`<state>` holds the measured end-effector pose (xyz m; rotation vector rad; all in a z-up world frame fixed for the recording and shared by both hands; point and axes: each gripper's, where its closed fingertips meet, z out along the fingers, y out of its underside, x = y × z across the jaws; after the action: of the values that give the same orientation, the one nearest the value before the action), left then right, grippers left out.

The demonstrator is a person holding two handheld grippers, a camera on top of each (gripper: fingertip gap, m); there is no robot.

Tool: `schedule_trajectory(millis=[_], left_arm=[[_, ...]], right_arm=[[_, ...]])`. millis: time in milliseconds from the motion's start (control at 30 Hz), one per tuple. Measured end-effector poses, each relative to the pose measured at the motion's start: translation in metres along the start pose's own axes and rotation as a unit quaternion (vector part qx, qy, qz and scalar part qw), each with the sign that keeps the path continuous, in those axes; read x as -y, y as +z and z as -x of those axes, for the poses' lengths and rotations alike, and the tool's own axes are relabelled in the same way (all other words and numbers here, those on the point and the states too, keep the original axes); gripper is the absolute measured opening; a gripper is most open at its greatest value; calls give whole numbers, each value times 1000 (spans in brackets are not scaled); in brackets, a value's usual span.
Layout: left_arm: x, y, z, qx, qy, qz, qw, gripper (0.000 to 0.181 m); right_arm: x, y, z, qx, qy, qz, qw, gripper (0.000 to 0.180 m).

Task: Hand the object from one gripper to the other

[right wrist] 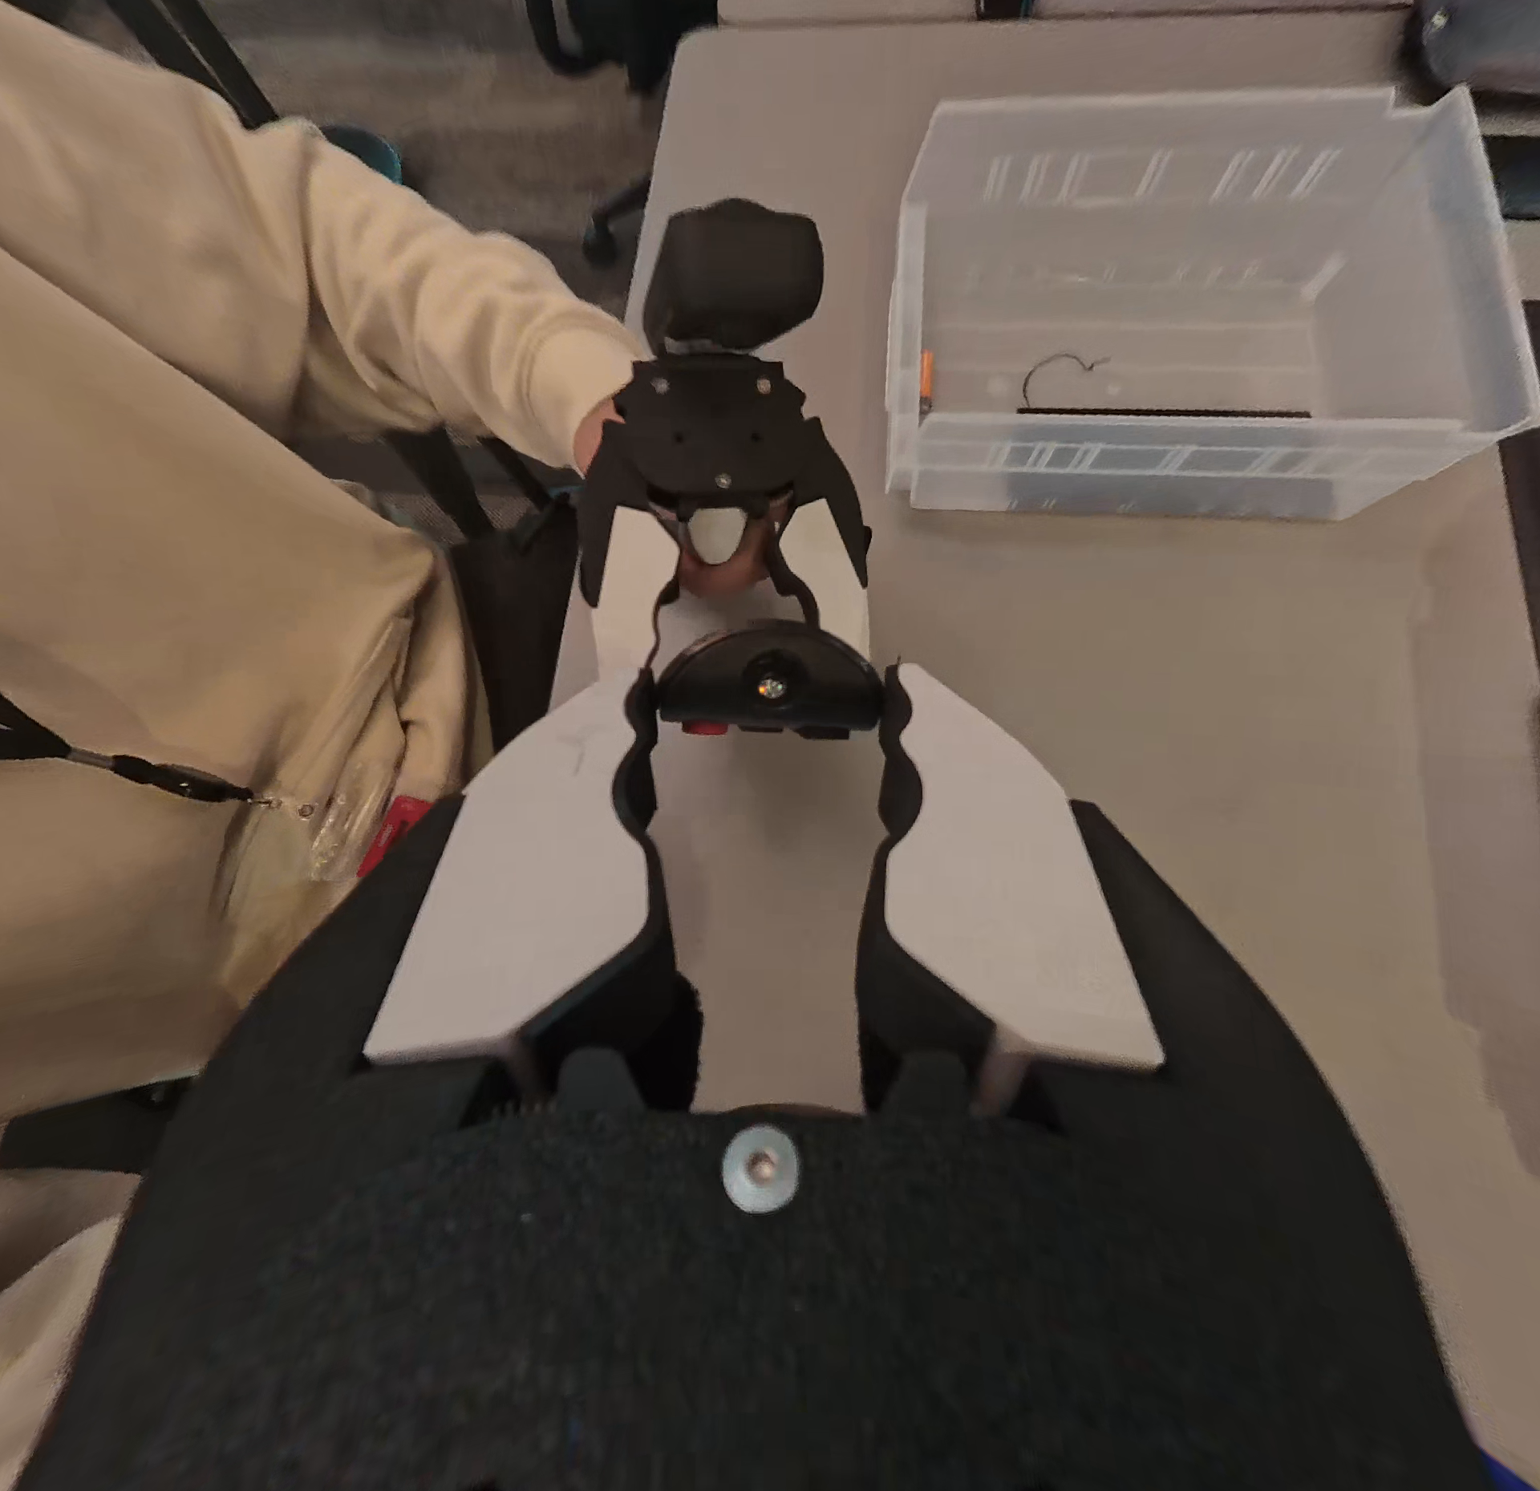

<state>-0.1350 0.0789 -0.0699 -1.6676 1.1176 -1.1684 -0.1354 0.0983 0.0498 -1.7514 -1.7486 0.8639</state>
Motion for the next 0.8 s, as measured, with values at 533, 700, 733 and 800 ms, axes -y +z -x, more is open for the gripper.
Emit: schedule_trajectory(millis=[533, 700, 733, 800], left_arm=[[-3, 7, -16, -51, -7, 9, 999, 43], [11, -4, -12, -68, -45, -29, 996, 43], [13, -6, -12, -72, -50, -36, 996, 43], [19, -9, -14, -86, -64, -52, 993, 43]], right_arm=[[-6, -21, -8, 31, 45, -154, 987, 51], [6, -28, -22, 25, 60, -225, 972, 52], [10, -29, -24, 20, 57, -240, 969, 52], [15, -26, -26, 21, 60, -259, 964, 58]])
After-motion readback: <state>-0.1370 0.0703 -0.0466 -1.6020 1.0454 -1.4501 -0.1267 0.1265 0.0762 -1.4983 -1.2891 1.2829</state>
